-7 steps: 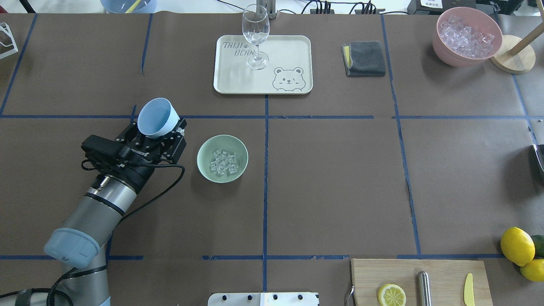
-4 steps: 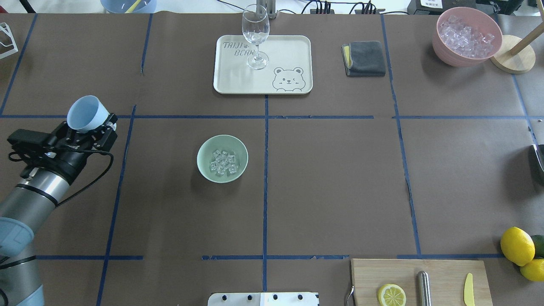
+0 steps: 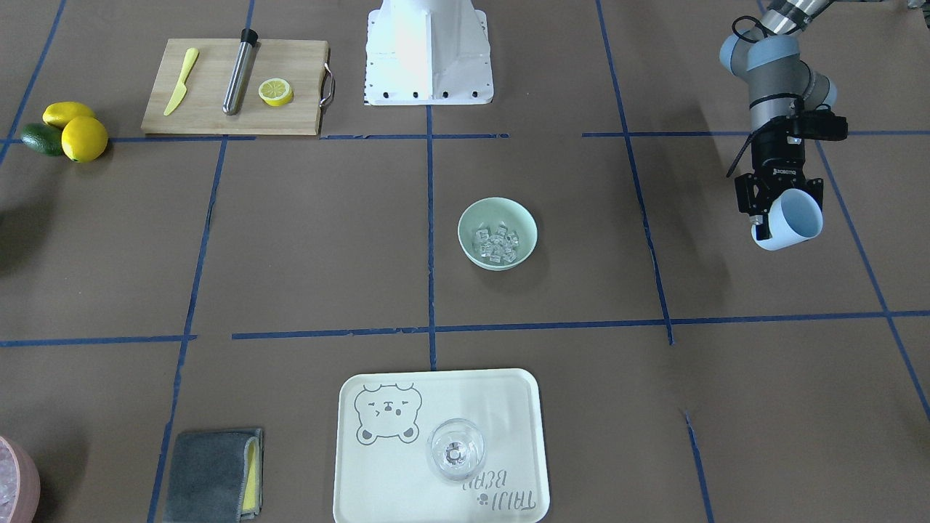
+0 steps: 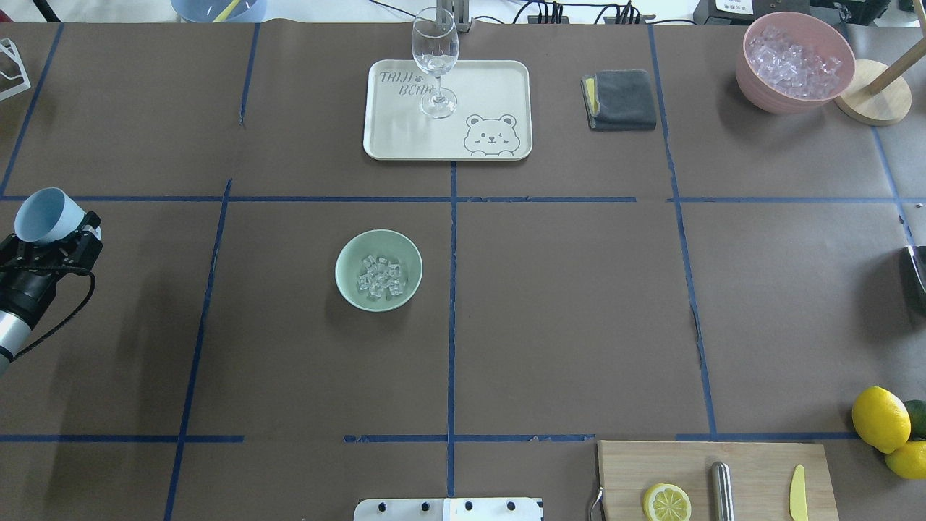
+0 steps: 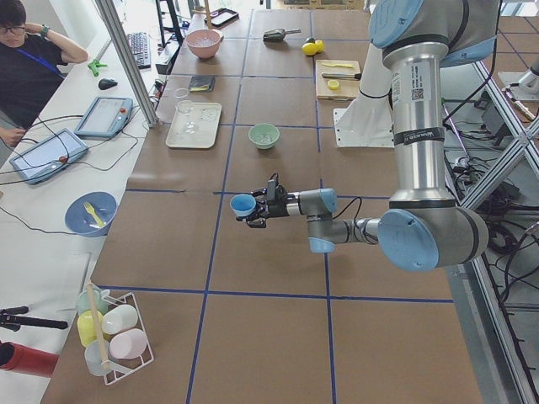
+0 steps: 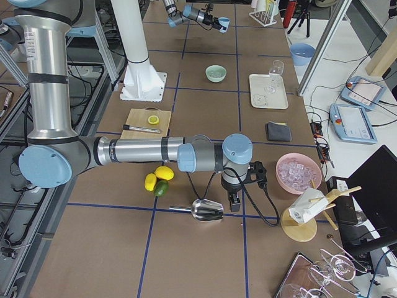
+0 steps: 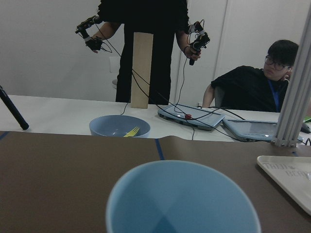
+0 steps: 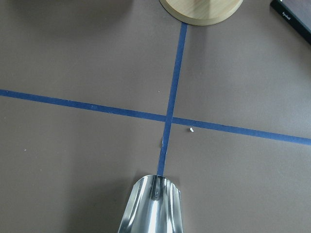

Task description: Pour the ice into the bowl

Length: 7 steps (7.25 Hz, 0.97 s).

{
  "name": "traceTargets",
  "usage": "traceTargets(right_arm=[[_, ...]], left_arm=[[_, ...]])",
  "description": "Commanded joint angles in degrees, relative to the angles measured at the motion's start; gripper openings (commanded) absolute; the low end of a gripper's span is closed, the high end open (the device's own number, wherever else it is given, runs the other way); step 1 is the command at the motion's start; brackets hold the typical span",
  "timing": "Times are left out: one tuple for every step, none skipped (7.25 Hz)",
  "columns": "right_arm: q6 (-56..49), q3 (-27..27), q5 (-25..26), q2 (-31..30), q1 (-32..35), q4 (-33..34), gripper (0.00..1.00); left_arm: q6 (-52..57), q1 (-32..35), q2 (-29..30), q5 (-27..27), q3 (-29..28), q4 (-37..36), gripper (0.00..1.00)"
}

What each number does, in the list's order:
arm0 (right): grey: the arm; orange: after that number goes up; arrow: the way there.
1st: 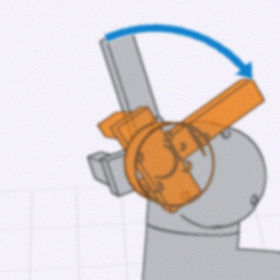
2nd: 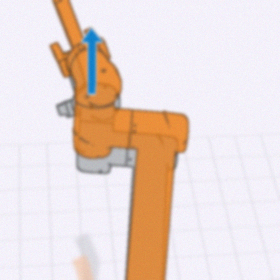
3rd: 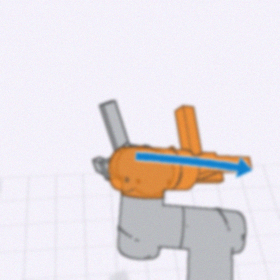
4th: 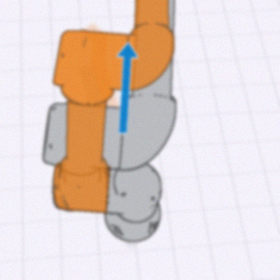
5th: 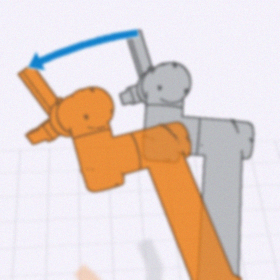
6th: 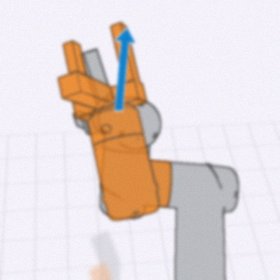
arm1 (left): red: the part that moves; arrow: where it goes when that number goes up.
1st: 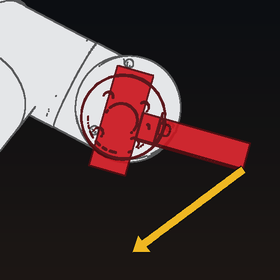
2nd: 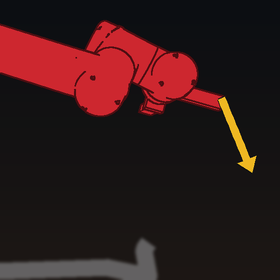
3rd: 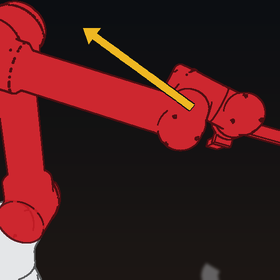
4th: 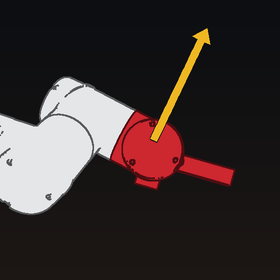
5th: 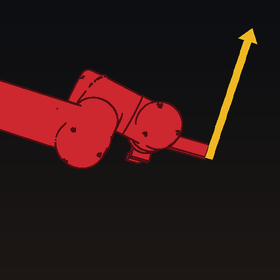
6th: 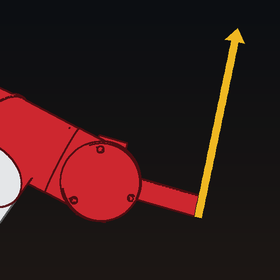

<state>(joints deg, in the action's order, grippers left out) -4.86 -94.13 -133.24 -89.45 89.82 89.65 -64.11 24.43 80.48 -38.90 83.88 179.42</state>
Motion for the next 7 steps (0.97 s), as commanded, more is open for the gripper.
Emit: traceTargets(right_arm=[[-0.1, 0.0, 0.0, 0.1, 0.0, 0.0, 1.0], [-0.1, 0.0, 0.0, 0.1, 0.0, -0.1, 1.0], [-0.1, 0.0, 0.0, 0.1, -0.1, -0.1, 1.0], [-0.1, 0.0, 0.0, 0.1, 0.0, 0.0, 1.0], [-0.1, 0.0, 0.1, 0.1, 0.0, 0.0, 1.0], [-0.1, 0.0, 0.1, 0.0, 0.0, -0.1, 1.0], [-0.1, 0.0, 0.1, 0.0, 0.0, 0.0, 1.0]], left_arm=[[-0.5, -0.5, 0.3, 5.4, -4.7, 1.6, 0.0], [-0.5, -0.6, 0.4, 5.4, -5.0, 1.2, 0.0], [-0.5, -1.1, 0.5, 5.3, -6.2, 1.0, 0.0], [-0.5, -2.1, 1.3, 5.3, -7.1, 1.0, 0.0], [-0.5, -3.3, 1.7, 5.3, -8.3, 1.0, 0.0], [-0.5, -4.2, 2.7, 5.3, -8.7, 1.0, 0.05], [-0.5, -4.9, 2.8, 5.3, -9.2, 1.0, 0.1]])
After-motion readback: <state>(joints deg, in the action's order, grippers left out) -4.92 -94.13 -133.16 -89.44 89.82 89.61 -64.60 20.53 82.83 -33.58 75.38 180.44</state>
